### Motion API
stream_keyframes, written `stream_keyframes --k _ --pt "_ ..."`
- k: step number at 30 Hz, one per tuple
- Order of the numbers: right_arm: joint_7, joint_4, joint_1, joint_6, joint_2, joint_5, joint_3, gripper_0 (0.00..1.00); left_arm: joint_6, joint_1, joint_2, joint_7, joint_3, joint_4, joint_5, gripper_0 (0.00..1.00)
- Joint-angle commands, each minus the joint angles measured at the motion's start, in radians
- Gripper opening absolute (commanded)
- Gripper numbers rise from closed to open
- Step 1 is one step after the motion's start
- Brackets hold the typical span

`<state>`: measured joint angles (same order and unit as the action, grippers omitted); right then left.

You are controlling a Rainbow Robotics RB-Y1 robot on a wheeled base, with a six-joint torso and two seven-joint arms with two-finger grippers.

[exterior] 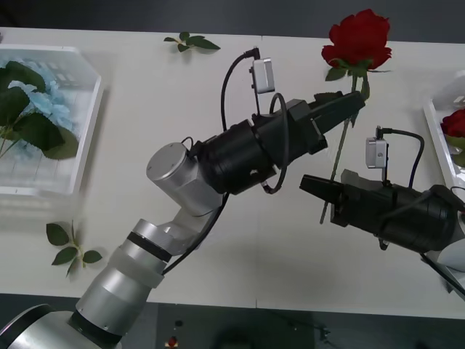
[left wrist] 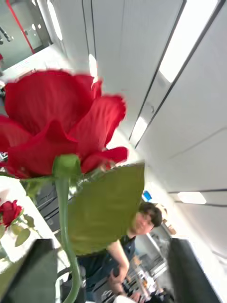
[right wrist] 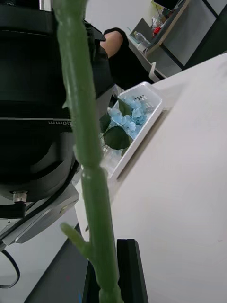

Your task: Put the red flowers into the right box and the blue flowers into the left box

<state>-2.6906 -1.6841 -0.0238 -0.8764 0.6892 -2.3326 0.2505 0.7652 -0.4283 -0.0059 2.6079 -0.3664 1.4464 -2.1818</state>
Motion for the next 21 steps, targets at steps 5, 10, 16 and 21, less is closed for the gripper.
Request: stream_keyframes --k 5,10,16,21 --pt "-0.015 -0.014 -0.025 -0.001 -0.005 -0.064 -0.008 0.0 0.019 -0.021 0.165 -0.029 0.077 0.081 -0.041 0.94" --pt "-0.015 -0.014 -0.025 0.005 0.023 -0.106 -0.011 0.0 0.048 -0.023 0.29 -0.058 0.133 0.098 -0.041 0.94" --pt "-0.015 -0.014 -0.025 0.019 0.148 -0.154 -0.043 0.0 0.192 -0.036 0.414 -0.22 0.297 0.098 0.103 0.94" --pt "-0.015 -0.012 -0.024 0.043 0.36 -0.179 -0.074 0.0 0.404 -0.066 0.515 -0.397 0.489 0.097 0.304 0.94"
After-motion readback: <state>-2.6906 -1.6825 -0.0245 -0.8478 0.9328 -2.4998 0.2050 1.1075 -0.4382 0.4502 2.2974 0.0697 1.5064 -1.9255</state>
